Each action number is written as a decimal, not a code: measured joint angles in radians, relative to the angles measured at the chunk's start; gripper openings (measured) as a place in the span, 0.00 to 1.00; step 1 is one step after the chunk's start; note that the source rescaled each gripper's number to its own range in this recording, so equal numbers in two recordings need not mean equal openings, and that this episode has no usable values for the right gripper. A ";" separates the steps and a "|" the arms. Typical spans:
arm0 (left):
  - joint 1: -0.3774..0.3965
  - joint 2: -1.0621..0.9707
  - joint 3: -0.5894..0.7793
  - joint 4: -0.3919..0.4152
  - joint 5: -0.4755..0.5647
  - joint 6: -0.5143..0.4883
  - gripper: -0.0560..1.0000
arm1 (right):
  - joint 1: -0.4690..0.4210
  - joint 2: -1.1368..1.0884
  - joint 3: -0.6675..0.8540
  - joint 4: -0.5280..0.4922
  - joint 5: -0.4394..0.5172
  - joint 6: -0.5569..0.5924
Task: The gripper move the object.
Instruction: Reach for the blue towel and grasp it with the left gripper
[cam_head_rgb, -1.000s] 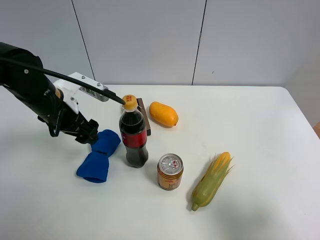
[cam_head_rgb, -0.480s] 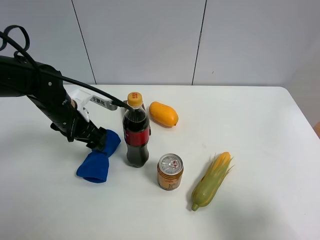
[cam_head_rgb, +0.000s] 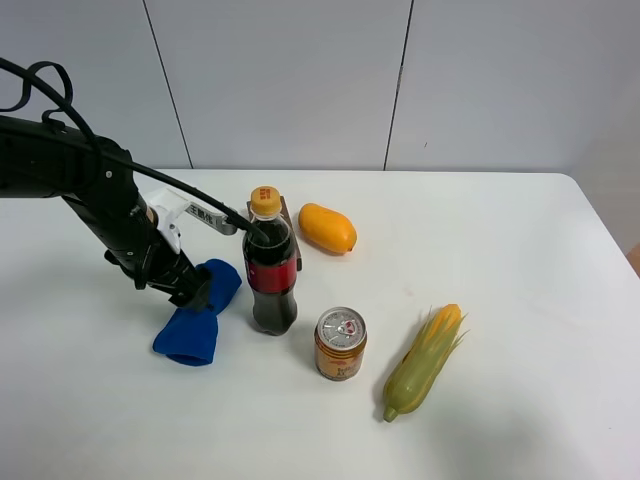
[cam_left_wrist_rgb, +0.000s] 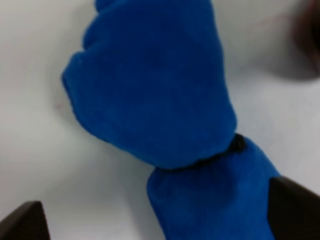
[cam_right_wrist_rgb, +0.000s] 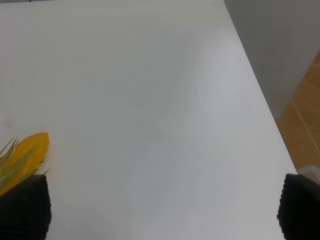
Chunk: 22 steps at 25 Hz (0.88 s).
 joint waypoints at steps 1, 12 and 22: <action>0.000 0.000 0.000 0.001 0.002 0.022 0.79 | 0.000 0.000 0.000 0.000 0.000 0.000; 0.000 0.000 0.000 -0.001 -0.053 -0.119 0.79 | 0.000 0.000 0.000 0.000 0.000 0.000; 0.000 0.000 0.000 -0.002 -0.042 -0.209 0.67 | 0.000 0.000 0.000 0.000 0.000 0.000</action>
